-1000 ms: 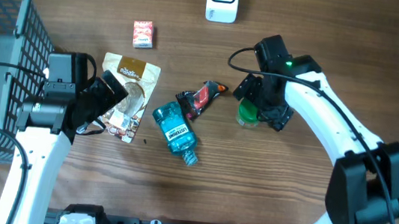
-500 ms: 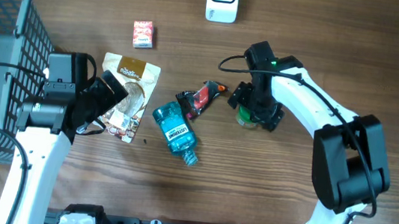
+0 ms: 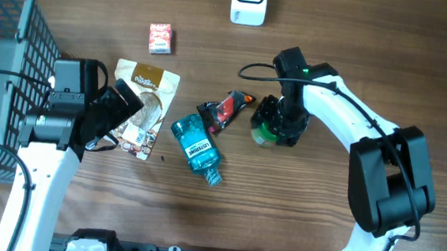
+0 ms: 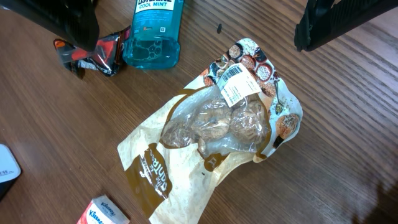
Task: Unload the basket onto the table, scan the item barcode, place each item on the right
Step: 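Reach the right gripper down and grasp the green-capped jar, then lift the jar and hold its label under the white scanner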
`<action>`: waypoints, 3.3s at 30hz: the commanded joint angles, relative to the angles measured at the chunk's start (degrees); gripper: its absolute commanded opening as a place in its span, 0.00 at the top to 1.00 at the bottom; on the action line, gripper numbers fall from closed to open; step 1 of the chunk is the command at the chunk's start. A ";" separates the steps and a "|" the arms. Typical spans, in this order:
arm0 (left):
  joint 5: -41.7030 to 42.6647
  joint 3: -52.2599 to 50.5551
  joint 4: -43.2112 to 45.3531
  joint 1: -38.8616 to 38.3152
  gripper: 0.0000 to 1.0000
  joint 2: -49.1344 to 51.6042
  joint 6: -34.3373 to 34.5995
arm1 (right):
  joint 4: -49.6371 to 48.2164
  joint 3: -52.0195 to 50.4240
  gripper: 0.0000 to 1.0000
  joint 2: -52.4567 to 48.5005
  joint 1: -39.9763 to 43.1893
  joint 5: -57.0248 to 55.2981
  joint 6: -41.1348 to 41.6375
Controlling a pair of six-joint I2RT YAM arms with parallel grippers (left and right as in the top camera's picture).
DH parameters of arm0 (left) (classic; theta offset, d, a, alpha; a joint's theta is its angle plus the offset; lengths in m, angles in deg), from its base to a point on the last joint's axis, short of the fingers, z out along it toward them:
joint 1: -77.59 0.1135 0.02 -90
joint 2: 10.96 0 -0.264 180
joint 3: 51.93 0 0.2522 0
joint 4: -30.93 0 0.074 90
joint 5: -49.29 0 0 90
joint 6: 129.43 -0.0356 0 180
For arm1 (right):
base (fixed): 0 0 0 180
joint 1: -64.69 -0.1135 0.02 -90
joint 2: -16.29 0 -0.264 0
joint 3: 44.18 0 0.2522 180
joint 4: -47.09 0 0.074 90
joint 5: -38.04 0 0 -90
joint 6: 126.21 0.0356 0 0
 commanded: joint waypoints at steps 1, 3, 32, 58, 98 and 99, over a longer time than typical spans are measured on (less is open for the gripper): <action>0.00 0.15 -0.11 -0.26 0.00 0.00 -1.36 | 0.52 0.96 0.37 -1.05 -0.33 15.52 -4.15; -0.02 0.15 -0.11 -0.26 0.00 0.00 -1.36 | 1.77 0.96 0.37 -1.05 -0.28 23.96 -6.58; -0.42 0.15 -0.92 -0.26 0.00 0.00 -1.33 | -31.04 0.98 0.37 -1.05 -0.11 18.18 -19.58; -0.44 0.15 1.75 -0.26 0.00 0.00 -1.27 | -93.85 1.88 0.39 -10.84 -0.94 -25.16 -45.27; -4.94 0.15 1.46 -0.26 0.00 0.00 -1.14 | -100.30 23.28 0.37 -34.47 -0.87 -24.96 -53.70; -4.94 0.15 1.46 -0.26 0.00 0.00 -1.14 | -100.30 23.52 0.37 -34.42 -0.98 -25.75 -54.93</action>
